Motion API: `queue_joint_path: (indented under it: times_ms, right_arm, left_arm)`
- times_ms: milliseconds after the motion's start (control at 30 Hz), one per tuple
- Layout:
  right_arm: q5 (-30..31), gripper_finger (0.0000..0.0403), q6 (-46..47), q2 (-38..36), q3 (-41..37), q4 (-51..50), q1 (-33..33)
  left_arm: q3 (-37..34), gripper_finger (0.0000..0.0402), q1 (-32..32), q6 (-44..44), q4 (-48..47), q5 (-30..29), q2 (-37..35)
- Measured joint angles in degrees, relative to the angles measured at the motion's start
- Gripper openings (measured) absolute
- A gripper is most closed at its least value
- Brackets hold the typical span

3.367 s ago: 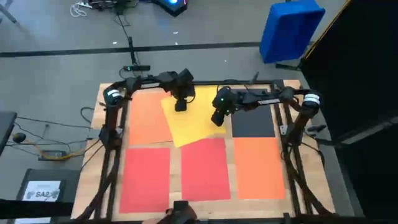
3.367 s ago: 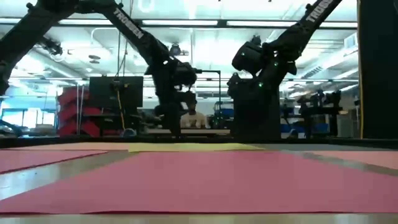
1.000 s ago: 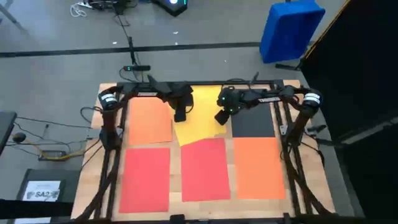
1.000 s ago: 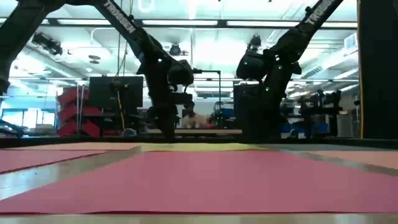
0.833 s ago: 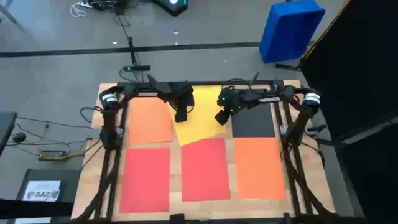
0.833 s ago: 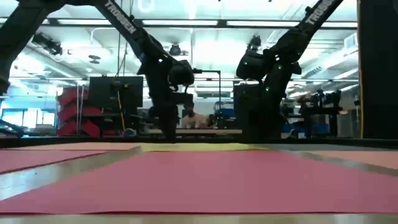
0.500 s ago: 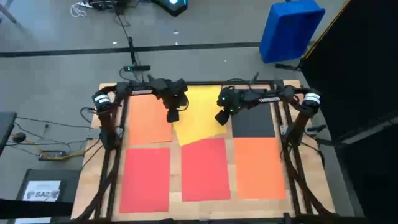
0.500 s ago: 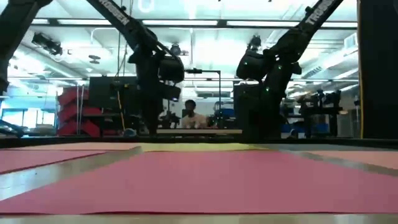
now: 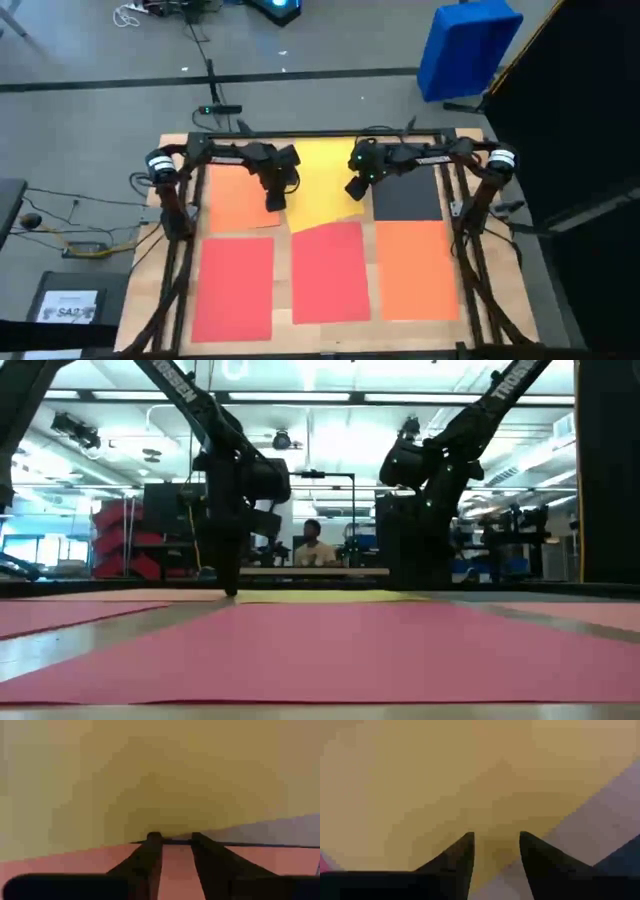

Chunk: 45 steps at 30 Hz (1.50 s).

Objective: Organize paper
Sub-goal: Stack the yellow paper on top of the yellow paper

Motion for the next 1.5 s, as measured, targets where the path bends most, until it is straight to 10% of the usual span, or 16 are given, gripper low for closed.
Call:
queue_joint_path:
  times_ms: [1500]
  right_arm:
    - [1.0,0.0132,4.1,0.0,0.0,0.4,-0.6]
  left_arm:
    - [-0.1,0.0090,0.8,0.2,-0.9,-4.7,-3.5]
